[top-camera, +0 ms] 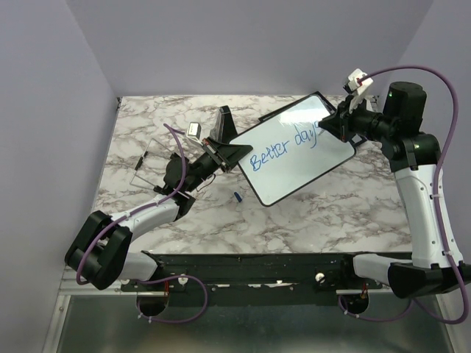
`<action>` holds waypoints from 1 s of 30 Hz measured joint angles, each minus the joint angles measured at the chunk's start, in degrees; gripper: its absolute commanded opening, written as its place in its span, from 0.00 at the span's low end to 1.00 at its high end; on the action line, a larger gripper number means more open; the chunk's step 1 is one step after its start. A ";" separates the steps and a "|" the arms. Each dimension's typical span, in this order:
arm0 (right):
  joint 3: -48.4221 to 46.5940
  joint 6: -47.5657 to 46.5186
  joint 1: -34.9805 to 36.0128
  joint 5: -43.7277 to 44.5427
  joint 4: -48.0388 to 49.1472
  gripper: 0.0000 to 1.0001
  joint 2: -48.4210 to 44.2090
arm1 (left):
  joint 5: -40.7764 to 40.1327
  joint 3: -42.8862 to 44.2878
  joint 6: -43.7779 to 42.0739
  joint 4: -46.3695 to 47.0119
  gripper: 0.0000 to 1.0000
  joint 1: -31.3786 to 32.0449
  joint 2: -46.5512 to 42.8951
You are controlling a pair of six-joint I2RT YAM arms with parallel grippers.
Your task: Write a sentence on the whiteboard
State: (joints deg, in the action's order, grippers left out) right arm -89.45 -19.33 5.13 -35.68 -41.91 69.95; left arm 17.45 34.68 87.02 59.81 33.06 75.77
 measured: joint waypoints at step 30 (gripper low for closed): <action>-6.67 2.89 5.84 -26.38 -2.43 0.01 -1.53 | -4.94 1.03 -0.76 -5.16 0.00 1.44 -2.16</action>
State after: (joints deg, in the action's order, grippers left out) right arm -96.12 -16.45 10.96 -62.06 -44.34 68.42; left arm 12.51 35.70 86.26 54.65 34.50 73.60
